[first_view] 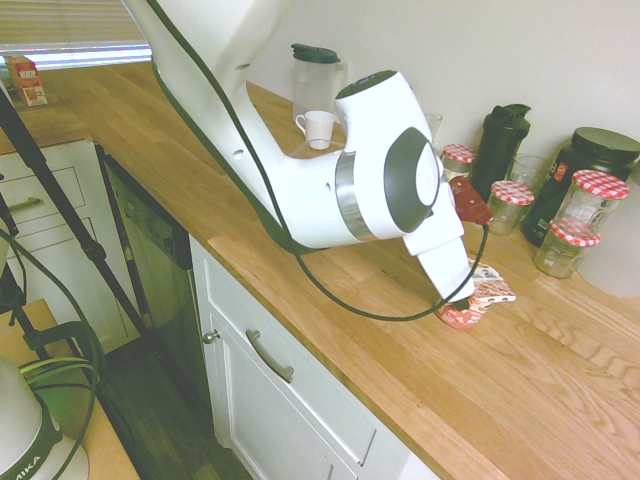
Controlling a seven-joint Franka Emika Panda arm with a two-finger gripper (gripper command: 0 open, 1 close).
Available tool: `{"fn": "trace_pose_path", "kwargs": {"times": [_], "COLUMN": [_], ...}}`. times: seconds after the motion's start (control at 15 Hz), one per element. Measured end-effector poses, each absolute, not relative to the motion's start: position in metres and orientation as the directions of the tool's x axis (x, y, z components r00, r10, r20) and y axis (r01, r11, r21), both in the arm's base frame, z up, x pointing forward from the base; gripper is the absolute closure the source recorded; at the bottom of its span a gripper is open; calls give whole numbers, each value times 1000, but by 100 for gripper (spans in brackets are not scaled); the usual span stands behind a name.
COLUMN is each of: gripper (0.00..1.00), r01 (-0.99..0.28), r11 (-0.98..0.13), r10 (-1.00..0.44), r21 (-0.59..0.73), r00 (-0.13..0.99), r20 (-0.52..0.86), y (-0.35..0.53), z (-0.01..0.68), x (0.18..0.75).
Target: Put the cereal into the container
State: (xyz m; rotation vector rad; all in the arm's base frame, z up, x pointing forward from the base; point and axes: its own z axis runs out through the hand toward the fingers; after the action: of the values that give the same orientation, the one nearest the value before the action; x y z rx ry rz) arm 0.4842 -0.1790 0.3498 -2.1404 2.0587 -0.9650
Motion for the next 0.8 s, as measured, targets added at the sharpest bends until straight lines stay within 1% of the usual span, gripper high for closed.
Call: {"fn": "trace_pose_path", "kwargs": {"times": [0.2,0.4,0.53,0.8], "gripper": [100,100,100,100], "r01": [-883,-850,-831,-826], "r11": [-134,-167,-195,-290], "r10": [-907,-890,-872,-813], "r21": [-450,-499,-521,-484], "r00": [-74,-88,-97,-53], "r20": [414,448,481,579], "y": [-178,-159,-126,-15], "z": [360,401,434,484], "x": [483,469,456,455]}}
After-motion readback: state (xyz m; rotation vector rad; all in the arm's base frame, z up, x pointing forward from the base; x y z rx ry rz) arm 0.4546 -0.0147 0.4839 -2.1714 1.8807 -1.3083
